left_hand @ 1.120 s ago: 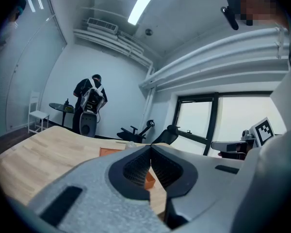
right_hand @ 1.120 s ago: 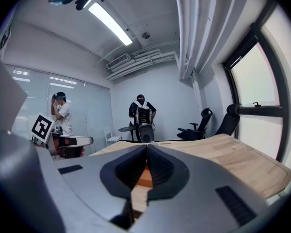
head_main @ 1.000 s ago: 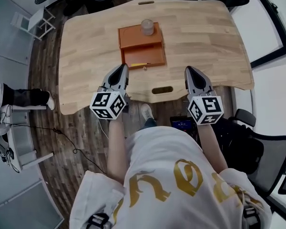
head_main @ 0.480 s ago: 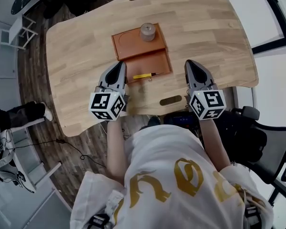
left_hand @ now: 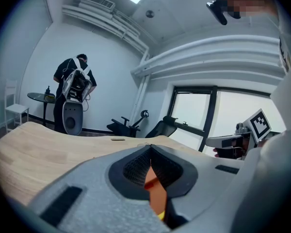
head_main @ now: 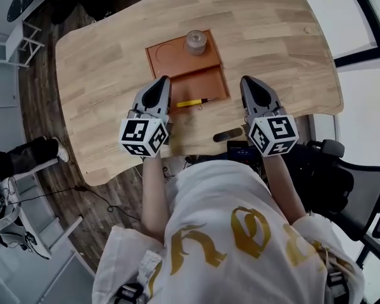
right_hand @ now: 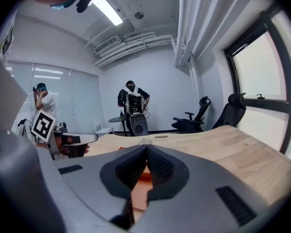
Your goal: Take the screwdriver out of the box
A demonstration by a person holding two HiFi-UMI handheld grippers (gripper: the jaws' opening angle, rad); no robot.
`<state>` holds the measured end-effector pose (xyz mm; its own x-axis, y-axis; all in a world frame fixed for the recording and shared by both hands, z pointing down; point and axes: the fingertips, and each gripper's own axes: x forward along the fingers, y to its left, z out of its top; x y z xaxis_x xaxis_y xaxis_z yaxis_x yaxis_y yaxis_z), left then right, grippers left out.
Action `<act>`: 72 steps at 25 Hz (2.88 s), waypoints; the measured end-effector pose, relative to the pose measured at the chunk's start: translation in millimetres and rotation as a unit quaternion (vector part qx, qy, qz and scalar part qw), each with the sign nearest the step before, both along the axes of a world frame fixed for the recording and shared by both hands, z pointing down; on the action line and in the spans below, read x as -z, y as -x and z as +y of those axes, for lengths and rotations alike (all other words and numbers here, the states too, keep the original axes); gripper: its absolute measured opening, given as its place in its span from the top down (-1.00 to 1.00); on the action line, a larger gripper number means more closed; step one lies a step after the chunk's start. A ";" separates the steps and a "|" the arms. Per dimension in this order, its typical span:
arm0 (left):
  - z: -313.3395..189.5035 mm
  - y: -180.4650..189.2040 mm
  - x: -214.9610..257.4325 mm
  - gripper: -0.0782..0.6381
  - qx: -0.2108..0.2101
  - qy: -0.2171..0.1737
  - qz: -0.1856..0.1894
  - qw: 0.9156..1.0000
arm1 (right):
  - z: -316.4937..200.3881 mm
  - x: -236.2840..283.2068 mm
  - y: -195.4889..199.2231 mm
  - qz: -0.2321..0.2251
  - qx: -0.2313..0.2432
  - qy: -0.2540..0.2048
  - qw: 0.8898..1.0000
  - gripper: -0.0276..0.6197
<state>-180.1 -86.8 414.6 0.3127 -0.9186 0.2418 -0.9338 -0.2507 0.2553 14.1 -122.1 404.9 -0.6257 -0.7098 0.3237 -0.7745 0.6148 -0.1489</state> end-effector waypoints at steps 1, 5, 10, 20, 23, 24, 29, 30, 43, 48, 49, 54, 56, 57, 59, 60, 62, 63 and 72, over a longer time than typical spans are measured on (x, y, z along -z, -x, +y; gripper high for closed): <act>-0.9 2.0 -0.5 0.76 0.002 0.002 0.000 1.000 | -1.1 -0.3 3.6 0.000 0.005 0.001 1.000 0.88; -6.0 2.7 -2.2 0.76 0.002 0.006 -0.002 1.000 | -6.6 -3.6 7.7 -0.001 0.011 0.005 1.000 0.88; -8.7 -1.3 -9.1 0.76 -0.003 0.012 -0.003 1.000 | -9.4 -15.3 9.2 -0.001 0.014 0.020 1.000 0.88; -13.3 0.5 -24.3 0.76 -0.021 0.033 -0.007 0.999 | -7.8 -30.1 24.4 -0.003 0.058 0.046 0.997 0.88; -14.0 -4.1 -29.2 0.76 -0.041 0.045 -0.006 0.998 | -5.2 -40.7 25.9 -0.001 0.071 0.067 0.995 0.88; -14.6 -7.2 -30.0 0.76 -0.052 0.048 -0.008 0.997 | -5.2 -43.3 26.0 0.000 0.074 0.071 0.995 0.88; -15.8 -16.0 -35.3 0.76 -0.085 0.059 -0.010 0.995 | -3.8 -51.9 30.2 0.004 0.093 0.084 0.992 0.88; -15.4 -17.3 -38.5 0.76 -0.090 0.066 -0.011 0.994 | -2.9 -54.0 31.4 0.006 0.099 0.086 0.991 0.88; -3.7 -43.6 -106.3 0.76 -0.208 0.203 -0.076 0.954 | -5.1 -84.6 42.9 0.026 0.144 0.130 0.981 0.88; 6.6 -54.2 -131.8 0.75 -0.260 0.259 -0.099 0.925 | -7.8 -94.8 47.5 0.027 0.152 0.146 0.977 0.88; 8.7 -56.9 -134.7 0.75 -0.270 0.267 -0.095 0.920 | -7.9 -96.5 48.4 0.027 0.154 0.149 0.976 0.88; 16.0 -63.3 -150.8 0.75 -0.310 0.304 -0.114 0.894 | -7.9 -106.0 49.9 0.034 0.167 0.161 0.972 0.88; 16.5 -64.6 -156.3 0.75 -0.322 0.313 -0.124 0.885 | -8.1 -110.6 48.1 0.038 0.171 0.165 0.971 0.88; 16.5 -65.4 -158.7 0.75 -0.328 0.317 -0.128 0.881 | -8.2 -112.9 47.1 0.040 0.173 0.168 0.970 0.88; 16.6 -67.6 -163.9 0.75 -0.342 0.331 -0.131 0.870 | -8.6 -118.3 44.9 0.046 0.178 0.172 0.968 0.88; 17.2 -69.3 -166.7 0.74 -0.351 0.341 -0.129 0.863 | -8.6 -121.6 44.0 0.049 0.181 0.175 0.967 0.88; 19.8 -73.6 -172.0 0.56 -0.373 0.362 -0.123 0.846 | -7.6 -128.7 42.5 0.055 0.185 0.182 0.964 0.88; 20.8 -75.9 -174.3 0.54 -0.383 0.371 -0.121 0.837 | -7.1 -131.8 41.7 0.056 0.186 0.185 0.963 0.88; 22.9 -87.4 -192.6 0.44 -0.435 0.415 -0.151 0.785 | -13.9 -128.5 42.3 0.023 0.201 0.196 0.959 0.88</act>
